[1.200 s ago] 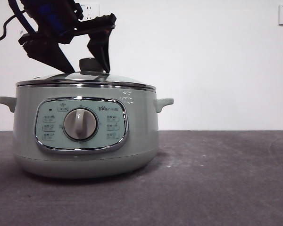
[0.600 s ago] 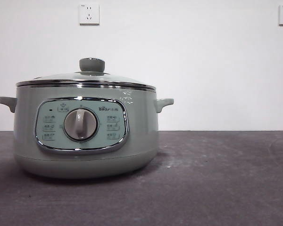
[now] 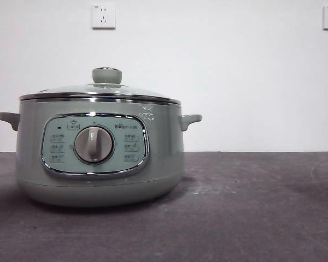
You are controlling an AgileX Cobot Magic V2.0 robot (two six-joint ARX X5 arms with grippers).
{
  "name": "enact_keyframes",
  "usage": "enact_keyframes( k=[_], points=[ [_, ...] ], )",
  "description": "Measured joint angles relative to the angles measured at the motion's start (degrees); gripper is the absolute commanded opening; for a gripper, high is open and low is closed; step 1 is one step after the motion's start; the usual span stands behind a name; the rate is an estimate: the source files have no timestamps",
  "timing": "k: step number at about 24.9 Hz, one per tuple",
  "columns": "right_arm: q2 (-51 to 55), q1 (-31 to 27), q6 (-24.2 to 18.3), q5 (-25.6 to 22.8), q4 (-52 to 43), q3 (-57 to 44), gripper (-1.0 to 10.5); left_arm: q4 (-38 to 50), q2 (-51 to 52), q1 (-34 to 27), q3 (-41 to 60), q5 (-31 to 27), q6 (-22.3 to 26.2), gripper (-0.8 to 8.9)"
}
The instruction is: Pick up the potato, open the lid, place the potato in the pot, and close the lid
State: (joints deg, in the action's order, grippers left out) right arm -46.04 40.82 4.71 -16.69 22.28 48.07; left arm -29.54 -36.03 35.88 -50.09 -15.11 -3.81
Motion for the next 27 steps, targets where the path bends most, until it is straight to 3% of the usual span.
enact_keyframes(
  k=[3, 7, 27],
  points=[
    [5.35, 0.0, 0.02, 0.0, -5.42, -8.55, -0.2, 2.78, 5.81, 0.02, 8.48, -0.28, 0.22, -0.08],
    [9.01, 0.0, 0.85, -0.02, -5.68, -12.7, -0.2, 4.35, 10.45, 0.02, 14.25, -0.33, 0.22, -0.08],
    [8.83, 0.0, 2.14, -1.38, -5.16, -12.7, 0.0, -2.91, 10.38, 0.02, 14.36, 0.07, 0.37, -0.03]
  ],
)
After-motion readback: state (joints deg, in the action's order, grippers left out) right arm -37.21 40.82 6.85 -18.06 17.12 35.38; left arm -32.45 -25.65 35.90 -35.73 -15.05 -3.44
